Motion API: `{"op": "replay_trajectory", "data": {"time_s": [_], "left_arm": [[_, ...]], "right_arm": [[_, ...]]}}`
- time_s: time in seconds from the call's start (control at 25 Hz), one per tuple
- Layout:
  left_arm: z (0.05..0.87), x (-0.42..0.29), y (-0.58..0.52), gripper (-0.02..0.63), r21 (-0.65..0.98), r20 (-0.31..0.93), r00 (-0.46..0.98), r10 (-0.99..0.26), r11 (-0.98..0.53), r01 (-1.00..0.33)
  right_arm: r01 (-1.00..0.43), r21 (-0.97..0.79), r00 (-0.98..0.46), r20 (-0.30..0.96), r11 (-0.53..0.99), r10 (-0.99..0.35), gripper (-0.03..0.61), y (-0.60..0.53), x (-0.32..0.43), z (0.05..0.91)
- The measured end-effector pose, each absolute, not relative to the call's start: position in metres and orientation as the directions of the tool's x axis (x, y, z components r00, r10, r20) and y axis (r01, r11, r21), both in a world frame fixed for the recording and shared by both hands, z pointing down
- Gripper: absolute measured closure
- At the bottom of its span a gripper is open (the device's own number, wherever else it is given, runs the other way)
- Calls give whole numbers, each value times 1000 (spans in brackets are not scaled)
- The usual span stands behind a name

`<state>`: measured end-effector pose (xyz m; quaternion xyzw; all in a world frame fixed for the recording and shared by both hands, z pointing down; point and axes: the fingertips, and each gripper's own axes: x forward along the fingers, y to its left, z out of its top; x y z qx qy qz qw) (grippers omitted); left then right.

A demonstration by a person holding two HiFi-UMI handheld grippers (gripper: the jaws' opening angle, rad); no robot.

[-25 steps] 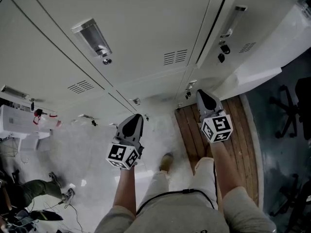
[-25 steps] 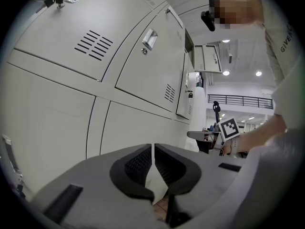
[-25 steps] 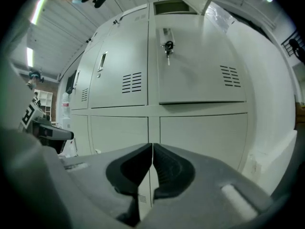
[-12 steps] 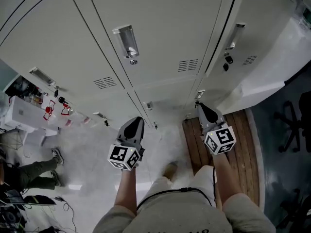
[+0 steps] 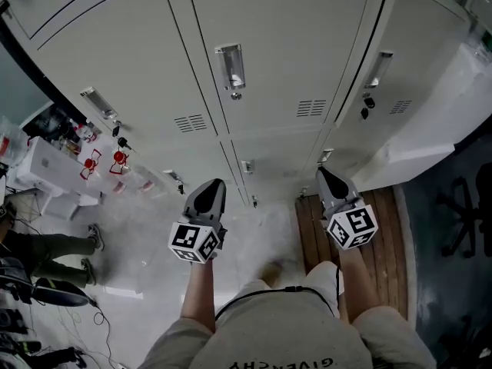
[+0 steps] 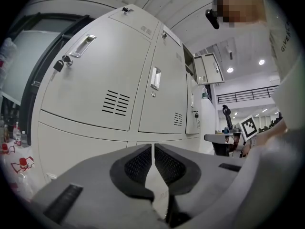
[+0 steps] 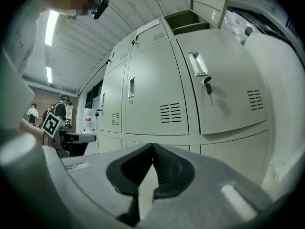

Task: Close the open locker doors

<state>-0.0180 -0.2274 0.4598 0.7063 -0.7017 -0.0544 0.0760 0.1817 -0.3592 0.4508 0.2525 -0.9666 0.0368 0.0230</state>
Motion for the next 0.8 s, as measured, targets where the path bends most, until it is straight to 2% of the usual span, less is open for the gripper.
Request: {"op": "replay_trajectory", "data": {"time_s": [0.8], "left_arm": [[432, -33, -203, 597, 170, -8, -42, -999, 40, -985]], "right_arm": [[-448, -16, -894, -1, 894, -448, 580, -337, 170, 407]]}}
